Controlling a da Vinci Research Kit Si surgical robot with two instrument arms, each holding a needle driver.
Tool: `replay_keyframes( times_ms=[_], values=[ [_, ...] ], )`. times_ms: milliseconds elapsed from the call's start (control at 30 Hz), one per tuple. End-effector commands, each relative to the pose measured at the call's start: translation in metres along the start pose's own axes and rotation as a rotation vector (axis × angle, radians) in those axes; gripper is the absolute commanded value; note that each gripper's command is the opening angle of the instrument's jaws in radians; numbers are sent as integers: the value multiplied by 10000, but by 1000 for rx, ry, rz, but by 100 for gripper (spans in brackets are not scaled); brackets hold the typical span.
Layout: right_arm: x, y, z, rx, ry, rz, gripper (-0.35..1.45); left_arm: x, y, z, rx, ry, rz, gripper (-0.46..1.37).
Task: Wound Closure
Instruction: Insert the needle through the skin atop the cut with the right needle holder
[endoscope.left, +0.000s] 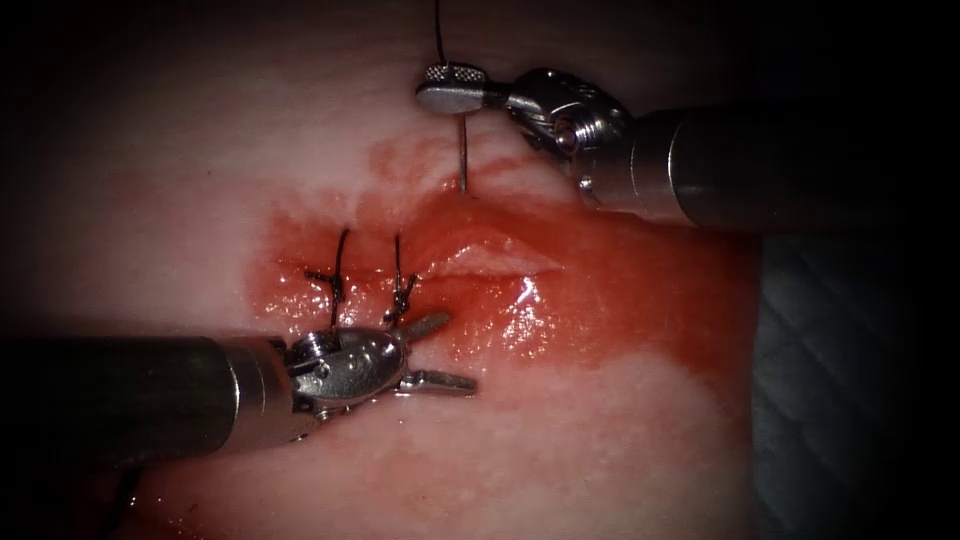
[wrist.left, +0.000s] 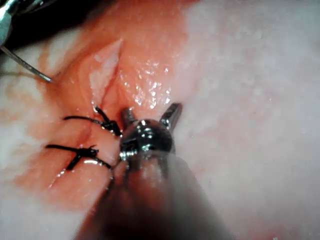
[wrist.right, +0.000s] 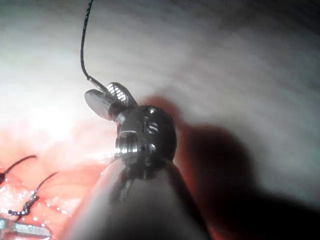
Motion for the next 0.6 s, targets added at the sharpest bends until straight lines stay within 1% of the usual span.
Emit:
replay_keyframes(
  times_ms=[33, 100, 200, 600],
  values=[
    [2, 3, 0, -14, 5, -4, -35, 0, 0, 0, 5, 0, 0, 69],
    [5, 7, 2, -17, 7, -9, -35, 0, 0, 0, 5, 0, 0, 69],
    [4, 8, 2, -29, 11, -11, -35, 0, 0, 0, 5, 0, 0, 69],
    [6, 4, 2, -59, -6, 108, -35, 0, 0, 0, 5, 0, 0, 69]
  ],
)
